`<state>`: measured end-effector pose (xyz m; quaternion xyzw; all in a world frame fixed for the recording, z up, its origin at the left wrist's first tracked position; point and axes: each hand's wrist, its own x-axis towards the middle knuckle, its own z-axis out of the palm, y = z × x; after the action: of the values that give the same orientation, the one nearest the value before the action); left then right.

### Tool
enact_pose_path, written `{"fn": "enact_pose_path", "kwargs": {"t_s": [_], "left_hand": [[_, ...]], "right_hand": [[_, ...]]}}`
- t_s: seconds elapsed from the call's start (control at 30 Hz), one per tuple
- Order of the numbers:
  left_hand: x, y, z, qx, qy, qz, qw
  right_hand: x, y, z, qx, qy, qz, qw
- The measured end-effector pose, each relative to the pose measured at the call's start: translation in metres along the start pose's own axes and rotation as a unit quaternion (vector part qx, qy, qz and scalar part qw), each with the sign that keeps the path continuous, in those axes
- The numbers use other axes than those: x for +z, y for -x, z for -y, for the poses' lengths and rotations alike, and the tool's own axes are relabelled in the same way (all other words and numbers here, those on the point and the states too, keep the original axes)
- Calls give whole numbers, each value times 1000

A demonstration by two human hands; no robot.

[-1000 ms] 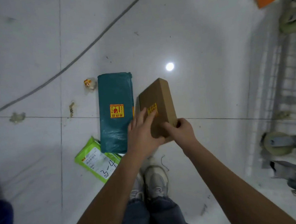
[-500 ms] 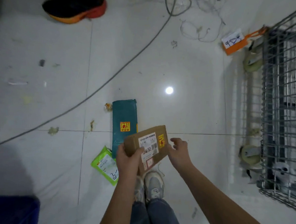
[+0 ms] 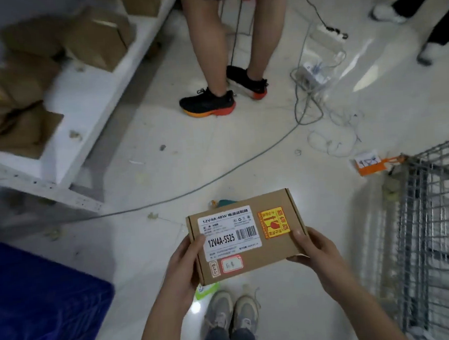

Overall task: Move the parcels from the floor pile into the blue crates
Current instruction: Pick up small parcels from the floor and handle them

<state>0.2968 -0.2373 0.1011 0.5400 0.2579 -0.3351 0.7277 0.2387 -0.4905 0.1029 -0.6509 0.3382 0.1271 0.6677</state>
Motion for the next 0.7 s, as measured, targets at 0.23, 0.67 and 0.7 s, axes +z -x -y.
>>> {"fn": "enact_pose_path", "kwargs": {"t_s": [0.23,0.67,0.7], "left_hand": [[-41,144,-82,148,-13,-76,986],[-204,316,-103,244,168,-324,899],[-222,326,-102,239,168,-335,896]], "right_hand": [[76,94,128,-131,46,76,987],[308,186,182,-133,105,262,950],[330,193,180,-132,114,275,946]]}}
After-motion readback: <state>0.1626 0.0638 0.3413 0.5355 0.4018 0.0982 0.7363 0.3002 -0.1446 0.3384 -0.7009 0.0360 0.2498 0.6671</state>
